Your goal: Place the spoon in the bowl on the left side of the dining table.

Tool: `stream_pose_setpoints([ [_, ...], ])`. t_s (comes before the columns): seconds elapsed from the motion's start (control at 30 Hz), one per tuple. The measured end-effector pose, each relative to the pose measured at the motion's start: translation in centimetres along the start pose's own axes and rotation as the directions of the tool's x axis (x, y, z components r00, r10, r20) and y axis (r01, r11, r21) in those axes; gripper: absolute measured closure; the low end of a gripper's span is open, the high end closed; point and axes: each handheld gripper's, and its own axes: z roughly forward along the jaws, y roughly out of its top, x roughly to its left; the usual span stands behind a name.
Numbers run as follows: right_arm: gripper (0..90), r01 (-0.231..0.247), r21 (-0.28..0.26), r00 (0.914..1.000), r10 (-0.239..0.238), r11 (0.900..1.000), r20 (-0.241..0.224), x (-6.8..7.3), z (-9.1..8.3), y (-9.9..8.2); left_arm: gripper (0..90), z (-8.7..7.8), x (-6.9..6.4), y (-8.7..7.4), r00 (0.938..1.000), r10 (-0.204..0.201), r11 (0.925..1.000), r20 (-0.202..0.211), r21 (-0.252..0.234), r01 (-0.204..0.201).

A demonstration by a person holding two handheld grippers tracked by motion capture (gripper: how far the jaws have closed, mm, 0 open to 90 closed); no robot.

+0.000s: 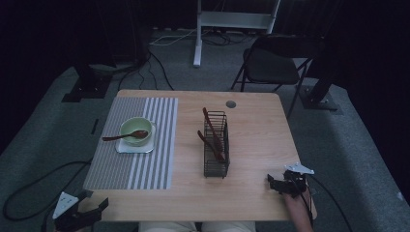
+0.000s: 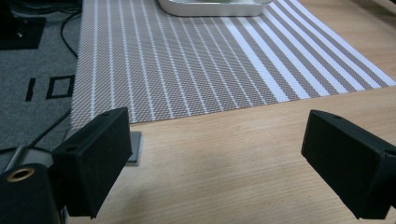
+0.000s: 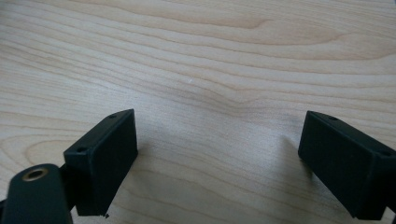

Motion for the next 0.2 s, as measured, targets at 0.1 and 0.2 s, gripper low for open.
stream_pose_setpoints([
  [0.1, 11.1, 0.000, 0.000, 1.0000, 0.000, 1.0000, 0.000, 0.00, 0.00, 0.00, 8.6, -0.11, 0.21, -0.09, 0.9997, -0.023, 0.9997, 0.009, -0.005, 0.023],
  [0.2, 11.0, 0.000, 0.000, 1.0000, 0.000, 1.0000, 0.000, 0.00, 0.00, 0.01, 8.6, -0.38, 0.27, 0.39, 0.9986, -0.027, 0.9986, 0.046, -0.045, 0.029],
])
